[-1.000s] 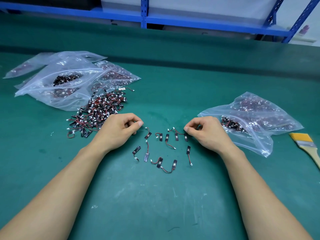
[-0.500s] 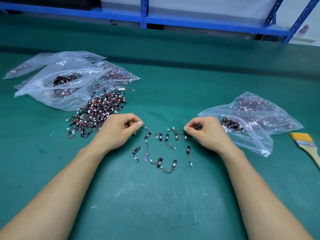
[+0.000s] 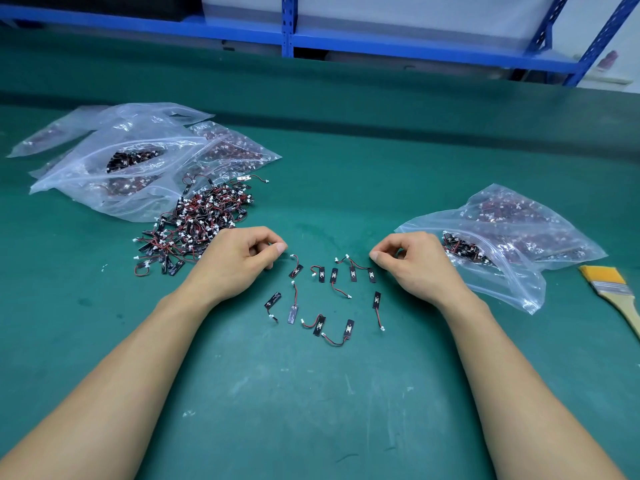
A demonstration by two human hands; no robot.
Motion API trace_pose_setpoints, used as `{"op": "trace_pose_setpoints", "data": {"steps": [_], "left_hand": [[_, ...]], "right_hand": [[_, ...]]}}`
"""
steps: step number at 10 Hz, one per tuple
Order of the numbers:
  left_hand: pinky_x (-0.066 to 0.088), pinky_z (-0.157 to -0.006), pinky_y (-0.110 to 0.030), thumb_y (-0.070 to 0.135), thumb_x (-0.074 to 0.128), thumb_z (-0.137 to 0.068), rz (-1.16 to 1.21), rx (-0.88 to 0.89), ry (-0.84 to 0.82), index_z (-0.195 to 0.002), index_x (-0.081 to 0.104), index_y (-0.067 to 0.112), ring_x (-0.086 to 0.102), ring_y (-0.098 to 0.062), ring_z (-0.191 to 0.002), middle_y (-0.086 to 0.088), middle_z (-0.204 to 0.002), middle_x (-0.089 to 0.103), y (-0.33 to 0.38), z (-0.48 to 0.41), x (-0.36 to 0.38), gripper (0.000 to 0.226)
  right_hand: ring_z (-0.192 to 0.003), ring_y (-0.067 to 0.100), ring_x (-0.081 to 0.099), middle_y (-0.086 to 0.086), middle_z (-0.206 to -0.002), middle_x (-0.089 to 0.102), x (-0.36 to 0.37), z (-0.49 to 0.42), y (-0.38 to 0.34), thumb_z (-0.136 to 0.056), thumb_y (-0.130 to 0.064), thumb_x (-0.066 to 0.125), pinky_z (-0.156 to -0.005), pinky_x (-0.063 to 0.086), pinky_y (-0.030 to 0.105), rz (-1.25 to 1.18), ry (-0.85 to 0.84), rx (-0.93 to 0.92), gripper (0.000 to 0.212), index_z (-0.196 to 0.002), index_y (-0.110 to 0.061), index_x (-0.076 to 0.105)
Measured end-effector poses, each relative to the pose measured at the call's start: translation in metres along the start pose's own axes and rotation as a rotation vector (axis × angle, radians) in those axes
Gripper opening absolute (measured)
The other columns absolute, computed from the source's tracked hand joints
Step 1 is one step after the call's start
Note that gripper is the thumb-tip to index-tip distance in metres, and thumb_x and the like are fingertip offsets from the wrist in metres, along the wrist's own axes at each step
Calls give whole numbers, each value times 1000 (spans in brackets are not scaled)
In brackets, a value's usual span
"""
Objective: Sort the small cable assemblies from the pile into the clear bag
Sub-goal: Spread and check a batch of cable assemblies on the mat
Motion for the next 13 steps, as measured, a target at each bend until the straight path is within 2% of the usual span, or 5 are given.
{"op": "trace_pose_setpoints", "data": {"steps": [3,6,8,13], "left_hand": [[35,-53,-10,22,66,-94,-6,-3,3,-86,73,26,47,-3,-49,11,-61,66,1,0,-1,11],[34,-52,-11,22,66,-94,-8,-5,-1,-85,73,25,47,-4,-49,10,-61,66,2,1,-1,12],[34,-52,-11,21,66,-94,-5,6,0,-84,73,25,46,-5,-48,8,-61,66,3,1,-1,12],[35,-54,-11,23,66,-94,-14,10,-2,-85,72,26,46,-5,-50,10,-62,66,2,1,0,12]], "right_hand": [[-67,-4,57,-28,-69,64,-1,-1,2,-88,-26,72,-59,39,8,5,13,11,22,-68,-34,69],[-67,-3,57,-16,-69,68,-1,0,2,-88,-28,72,-57,38,9,13,15,18,18,-70,-32,71],[-64,-3,56,-15,-68,67,-1,1,1,-88,-26,72,-58,40,9,0,12,24,14,-74,-27,74],[-65,-4,55,-15,-70,67,-2,1,0,-88,-27,72,-57,39,9,13,4,34,14,-75,-28,75]]}}
Point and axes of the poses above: each hand's wrist, its own z-axis away from the middle knuckle, its own x-axis out of the palm, y = z × x, the point moved 7 cm from there along -z, towards the middle knuckle
